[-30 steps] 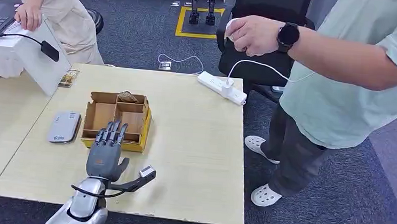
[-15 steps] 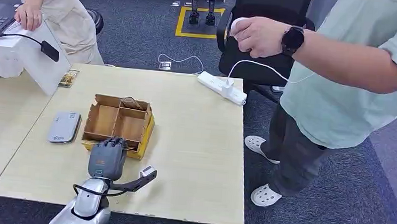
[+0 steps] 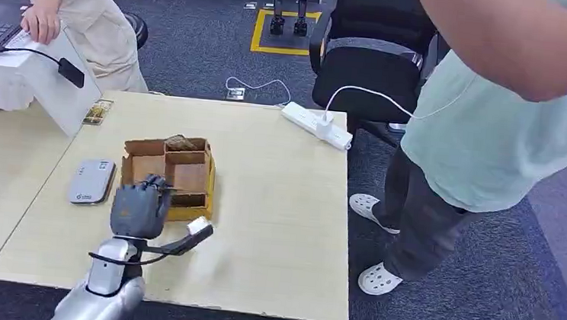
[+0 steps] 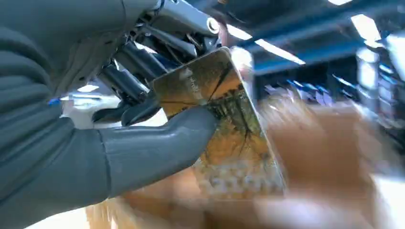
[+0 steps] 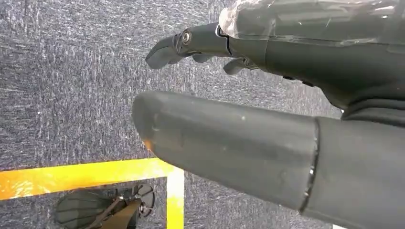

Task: Pass the card to the sensor for recognition and then transmit it.

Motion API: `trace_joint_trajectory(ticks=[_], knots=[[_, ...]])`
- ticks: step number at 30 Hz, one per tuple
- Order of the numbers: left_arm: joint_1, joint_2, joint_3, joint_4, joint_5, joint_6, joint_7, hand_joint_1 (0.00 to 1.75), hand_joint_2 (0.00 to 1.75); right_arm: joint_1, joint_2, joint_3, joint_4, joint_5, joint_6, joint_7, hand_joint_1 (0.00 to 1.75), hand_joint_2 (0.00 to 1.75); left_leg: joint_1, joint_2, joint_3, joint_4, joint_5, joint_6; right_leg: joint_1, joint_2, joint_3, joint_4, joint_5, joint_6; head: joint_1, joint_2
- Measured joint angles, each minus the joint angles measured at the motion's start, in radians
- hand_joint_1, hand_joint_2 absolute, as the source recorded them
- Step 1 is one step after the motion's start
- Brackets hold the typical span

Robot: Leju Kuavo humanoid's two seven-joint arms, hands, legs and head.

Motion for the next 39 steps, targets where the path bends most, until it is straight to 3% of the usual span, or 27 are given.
trace_joint_trajectory(ticks=[6, 11, 15, 17, 26, 39], knots=[[-0.127, 0.102, 0.094, -0.036, 0.021, -0.022, -0.039, 1.75, 1.75, -0.001, 0.000, 0.002, 0.000, 0.011, 0.006, 0.000, 0.00, 0.00, 0.000, 0.000, 0.000, 0.000, 0.002, 0.000, 0.001, 0.000, 0.000, 0.001, 0.000, -0.001, 0.000, 0.000], [-0.217, 0.144, 0.115, -0.035, 0.024, -0.041, -0.048, 1.75, 1.75, -0.003, 0.000, 0.003, 0.000, 0.023, 0.017, -0.002, 0.00, 0.00, 0.000, 0.000, 0.000, 0.000, 0.002, 0.001, 0.001, 0.000, 0.000, 0.001, 0.001, 0.000, 0.000, 0.000], [-0.324, 0.158, 0.117, 0.003, -0.013, -0.048, -0.015, 1.75, 1.75, -0.012, 0.002, 0.009, -0.003, 0.037, 0.020, 0.002, 0.00, 0.00, 0.000, 0.000, -0.001, 0.000, 0.003, 0.001, 0.000, 0.000, 0.000, 0.000, 0.002, 0.001, 0.000, 0.000], [-0.377, 0.162, 0.118, 0.045, -0.038, -0.021, 0.009, 1.75, 1.75, -0.015, 0.003, 0.010, -0.006, 0.044, 0.020, 0.003, 0.00, 0.00, -0.001, 0.000, -0.001, 0.000, 0.003, 0.001, 0.000, 0.000, 0.000, 0.000, 0.002, 0.001, 0.000, 0.000], [-0.552, 0.177, 0.124, 0.246, -0.084, 0.041, 0.025, 1.75, 1.75, -0.025, 0.005, 0.011, -0.010, 0.061, 0.020, 0.004, 0.00, 0.00, 0.000, 0.000, -0.001, 0.001, 0.004, 0.001, 0.000, 0.000, -0.001, 0.001, 0.002, 0.001, 0.000, 0.000], [-0.688, 0.219, 0.125, 0.435, -0.138, 0.060, 0.044, 1.75, 1.75, -0.026, 0.005, 0.011, -0.010, 0.064, 0.020, 0.004, 0.00, 0.00, 0.000, 0.000, -0.001, 0.000, 0.004, 0.001, 0.000, 0.001, -0.001, 0.001, 0.002, 0.001, 0.000, 0.000]])
